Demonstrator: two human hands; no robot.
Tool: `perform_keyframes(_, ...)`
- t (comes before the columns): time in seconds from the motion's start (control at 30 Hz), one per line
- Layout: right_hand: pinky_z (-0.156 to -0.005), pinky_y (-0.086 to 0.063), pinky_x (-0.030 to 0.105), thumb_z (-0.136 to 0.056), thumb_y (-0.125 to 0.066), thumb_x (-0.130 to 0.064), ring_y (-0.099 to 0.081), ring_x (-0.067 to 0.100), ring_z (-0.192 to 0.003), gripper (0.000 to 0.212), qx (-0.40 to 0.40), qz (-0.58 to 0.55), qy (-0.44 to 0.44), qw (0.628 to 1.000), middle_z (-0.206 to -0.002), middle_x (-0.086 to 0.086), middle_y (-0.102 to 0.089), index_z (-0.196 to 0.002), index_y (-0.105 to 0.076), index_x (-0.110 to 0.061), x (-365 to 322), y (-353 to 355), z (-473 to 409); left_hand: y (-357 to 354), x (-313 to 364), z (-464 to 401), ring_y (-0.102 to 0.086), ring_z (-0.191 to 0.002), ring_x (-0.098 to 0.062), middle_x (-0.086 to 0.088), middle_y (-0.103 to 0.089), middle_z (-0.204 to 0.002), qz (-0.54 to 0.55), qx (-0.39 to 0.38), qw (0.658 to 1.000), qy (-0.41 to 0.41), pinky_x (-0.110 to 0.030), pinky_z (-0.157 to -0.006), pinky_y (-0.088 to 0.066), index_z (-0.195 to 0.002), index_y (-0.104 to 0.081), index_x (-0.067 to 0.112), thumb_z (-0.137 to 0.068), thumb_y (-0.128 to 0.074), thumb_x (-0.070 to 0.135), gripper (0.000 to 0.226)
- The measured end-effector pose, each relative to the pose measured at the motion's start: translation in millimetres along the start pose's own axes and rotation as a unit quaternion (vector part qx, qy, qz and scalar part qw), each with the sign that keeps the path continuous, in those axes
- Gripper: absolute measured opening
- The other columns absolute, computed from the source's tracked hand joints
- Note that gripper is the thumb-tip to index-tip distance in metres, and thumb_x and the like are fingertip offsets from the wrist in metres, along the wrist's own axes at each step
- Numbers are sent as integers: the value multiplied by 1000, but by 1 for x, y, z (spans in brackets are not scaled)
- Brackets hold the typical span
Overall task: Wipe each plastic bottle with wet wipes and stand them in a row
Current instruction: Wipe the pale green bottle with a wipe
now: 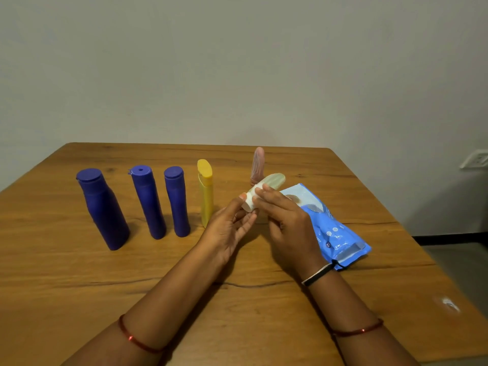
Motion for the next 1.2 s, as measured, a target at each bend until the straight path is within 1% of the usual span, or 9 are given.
perform_keyframes(0.07, -107, -36, 23, -72, -53, 18, -49, 12, -125, 48, -1, 8, 15, 1000, -125, -4, -56, -112, -67, -4, 1, 2, 0, 0, 1, -1, -68, -82, -18, -14, -70, -90, 1, 4, 1000, 5, -23, -69, -59, -100, -63, 2, -86, -66, 14, 19)
perform_keyframes(0.13, -106, -38, 23, -75, -51, 16, -50, 10, -124, 47, 28, 16, -31, 999, -125, -3, -58, -113, -67, -6, 14, 11, -3, 0, 1, -2, -68, -80, -19, -16, -68, -94, -18, 8, 1000, 3, -21, -65, -59, -101, -61, 2, -87, -66, 14, 20)
perform_keyframes(0.3, -102, -44, 33, -82, -54, 10, -51, 6, -118, 38, 91, 72, -107, 987, -121, 0, -61, -113, -67, -7, 43, 34, -6, -1, 0, 0, -68, -82, -20, -16, -69, -91, -64, 13, 998, -1, -22, -66, -58, -95, -61, 6, -87, -65, 13, 11)
perform_keyframes(0.47, -103, -38, 17, -78, -54, 14, -54, 9, -119, 44, 48, 48, -92, 993, -123, 3, -63, -113, -68, -8, 21, 16, -2, 2, 6, -3, -70, -76, -17, -15, -71, -88, -96, 8, 995, -36, -18, -60, -57, -99, -62, 3, -85, -68, 16, 20)
perform_keyframes(0.63, -102, -38, 16, -74, -56, 12, -53, 7, -117, 43, -12, 25, -11, 1000, -121, 3, -64, -110, -69, -8, -6, -2, 2, 6, 8, -3, -68, -83, -16, -10, -71, -91, -133, 5, 989, -62, -22, -72, -56, -107, -64, 1, -83, -70, 23, 34)
perform_keyframes(0.8, -99, -36, 15, -76, -53, 14, -59, 17, -113, 42, 27, 74, -131, 988, -119, 6, -65, -108, -71, -7, 32, 17, -4, 1, 0, -1, -66, -86, -17, -11, -70, -93, -166, 7, 984, -66, -20, -69, -56, -104, -64, 1, -83, -70, 18, 28)
perform_keyframes(0.9, -99, -37, 16, -79, -52, 13, -60, 20, -113, 38, 46, 111, -168, 978, -118, 9, -66, -108, -71, -5, 48, 27, -5, -1, -5, 0, -65, -91, -19, -10, -68, -95, -183, 8, 981, -68, -21, -71, -57, -105, -63, 0, -84, -69, 16, 27)
perform_keyframes(1.07, -100, -37, 16, -76, -52, 15, -58, 15, -114, 43, 33, 71, -152, 985, -119, 6, -66, -108, -70, -7, 31, 18, -3, 0, -5, 1, -66, -88, -15, -11, -69, -98, -186, 8, 980, -73, -22, -73, -56, -109, -63, -1, -85, -68, 18, 31)
perform_keyframes(1.2, -98, -32, 4, -75, -56, 13, -54, 5, -112, 43, -25, 29, -85, 996, -118, 1, -66, -108, -71, -10, 7, 1, 0, 2, -4, 0, -69, -81, -11, -12, -70, -97, -180, 10, 980, -80, -23, -72, -57, -116, -59, -5, -85, -68, 19, 40)
Point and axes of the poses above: each hand's wrist, its own z-axis away from the middle knuckle, its own y-axis out of the back of the hand, x = y × z, the point moved 6 cm from there along -z, towards the middle knuckle
